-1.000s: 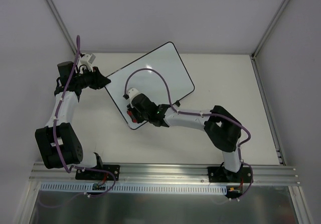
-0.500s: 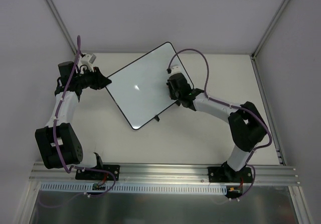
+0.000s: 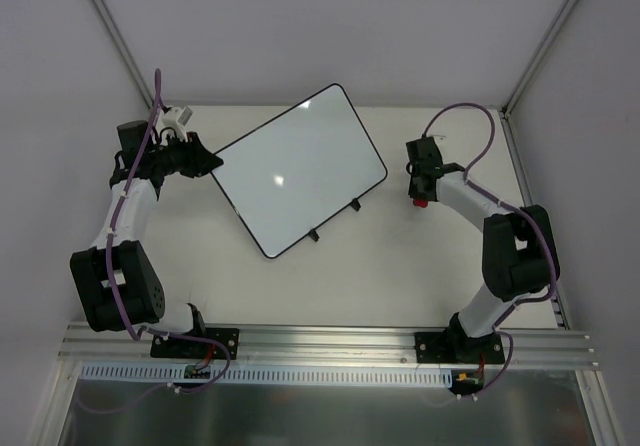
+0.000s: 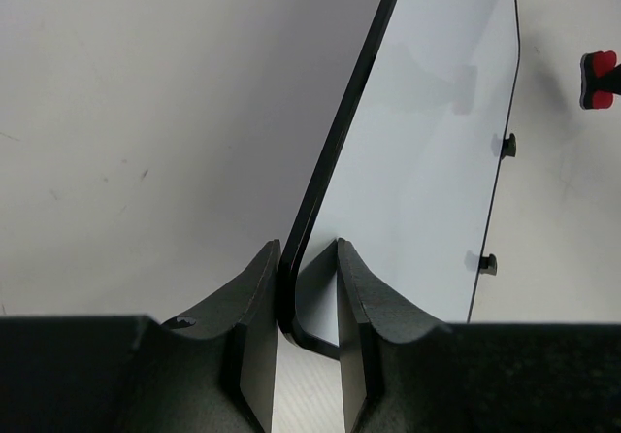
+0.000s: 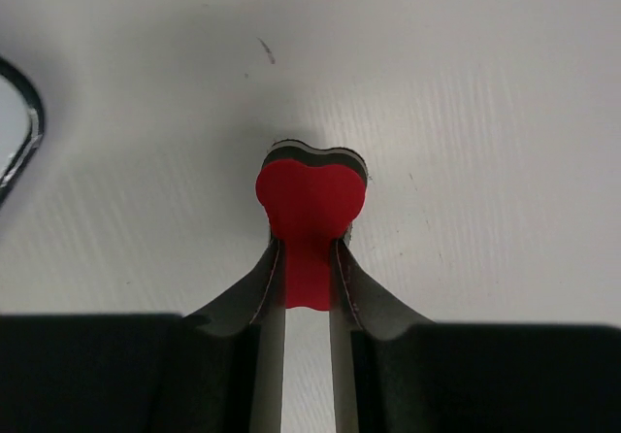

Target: Erase the whiteboard

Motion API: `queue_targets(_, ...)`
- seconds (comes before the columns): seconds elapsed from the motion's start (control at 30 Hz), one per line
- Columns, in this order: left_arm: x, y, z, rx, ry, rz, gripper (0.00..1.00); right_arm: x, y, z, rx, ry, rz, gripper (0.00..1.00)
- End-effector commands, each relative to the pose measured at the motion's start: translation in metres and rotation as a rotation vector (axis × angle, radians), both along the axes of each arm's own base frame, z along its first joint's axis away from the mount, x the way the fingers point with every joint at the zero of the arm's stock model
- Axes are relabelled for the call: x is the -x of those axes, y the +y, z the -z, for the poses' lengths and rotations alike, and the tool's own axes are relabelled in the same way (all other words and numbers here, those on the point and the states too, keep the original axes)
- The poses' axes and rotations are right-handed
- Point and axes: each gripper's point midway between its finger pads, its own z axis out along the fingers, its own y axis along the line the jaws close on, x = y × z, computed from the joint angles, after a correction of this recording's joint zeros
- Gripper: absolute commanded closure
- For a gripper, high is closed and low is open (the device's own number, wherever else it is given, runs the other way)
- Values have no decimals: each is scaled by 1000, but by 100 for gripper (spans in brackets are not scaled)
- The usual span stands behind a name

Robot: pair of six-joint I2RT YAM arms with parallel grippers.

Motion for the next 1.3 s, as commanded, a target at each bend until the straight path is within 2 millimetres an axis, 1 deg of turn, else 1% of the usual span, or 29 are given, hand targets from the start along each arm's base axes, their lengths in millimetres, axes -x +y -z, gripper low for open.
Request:
queue_targets(0.0, -1, 3, 23, -74, 47, -16, 77, 5, -8, 11, -36, 58, 78, 100)
queue_targets(0.03, -1, 3, 22, -79, 44, -18, 74, 6, -10, 18, -37, 78, 87, 100)
queue_targets(0.07, -1, 4, 22, -80, 45, -23, 66, 5, -12, 21, -47, 91, 96, 100)
queue_targets(0.1, -1, 5, 21, -81, 44, -27, 62, 5, -12, 25, -49, 105, 99, 99)
queue_targets(0.13, -1, 5, 21, -84, 42, -29, 58, 7, -12, 34, -50, 134, 103, 99)
queue_targets(0.17, -2, 5, 20, -86, 38, -30, 54, 7, -12, 36, -53, 146, 109, 99)
queue_targets(0.2, -2, 6, 20, -90, 40, -37, 45, 7, -13, 39, -58, 155, 112, 98)
queue_targets(0.3, -3, 9, 18, -96, 36, -50, 35, 10, -14, 47, -62, 176, 125, 96)
queue_targets(0.4, -3, 10, 16, -98, 35, -62, 27, 11, -16, 52, -58, 189, 131, 92)
queue_targets(0.43, -4, 10, 15, -99, 35, -68, 20, 11, -17, 53, -57, 192, 132, 89)
queue_targets(0.5, -4, 11, 12, -99, 30, -77, 14, 11, -18, 54, -57, 193, 135, 86)
queue_targets(0.53, -5, 13, 10, -105, 26, -89, 6, 11, -19, 53, -57, 192, 136, 77)
queue_targets(0.57, -5, 14, 8, -103, 27, -98, 4, 10, -18, 52, -58, 187, 135, 72)
queue_targets(0.6, -5, 14, 5, -101, 21, -106, 3, 9, -19, 50, -55, 182, 133, 67)
queue_targets(0.63, -6, 15, 1, -102, 15, -112, 3, 9, -19, 48, -53, 178, 128, 57)
queue_targets(0.7, -7, 15, -7, -92, 7, -127, 1, 8, -20, 44, -47, 167, 129, 47)
queue_targets(0.73, -7, 16, -10, -88, 3, -134, 1, 6, -21, 39, -48, 152, 131, 40)
queue_targets(0.8, -9, 19, -20, -88, -8, -170, 1, 6, -23, 33, -41, 138, 129, 35)
queue_targets(0.83, -10, 21, -24, -88, -13, -188, 1, 5, -23, 25, -41, 116, 129, 31)
queue_targets(0.93, -10, 30, -38, -113, -43, -250, 1, 2, -27, 8, -30, 71, 123, 28)
queue_targets(0.97, -10, 33, -42, -110, -46, -273, 1, 1, -27, -7, -34, 33, 120, 27)
queue_targets(1.0, -9, 40, -49, -133, -65, -316, 1, 0, -31, -17, -16, 8, 119, 27)
queue_targets(1.07, -7, 45, -57, -107, -59, -385, 1, 0, -35, -37, -10, -34, 112, 26)
queue_targets(1.1, -2, 47, -67, -105, -78, -412, 1, 0, -40, -60, -6, -91, 125, 23)
queue_targets(1.13, 0, 53, -71, -113, -83, -451, 1, -2, -44, -75, 1, -132, 135, 15)
queue_targets(1.17, 4, 55, -77, -101, -82, -484, 1, 0, -47, -89, 9, -163, 137, 13)
queue_targets(1.2, 9, 57, -87, -101, -96, -510, 1, 4, -53, -115, 19, -228, 143, 11)
queue_targets(1.23, 15, 59, -84, -107, -63, -528, 1, 5, -57, -133, 40, -265, 129, 7)
queue_targets(1.27, 17, 65, -93, -117, -69, -564, 1, 8, -60, -148, 49, -303, 130, 5)
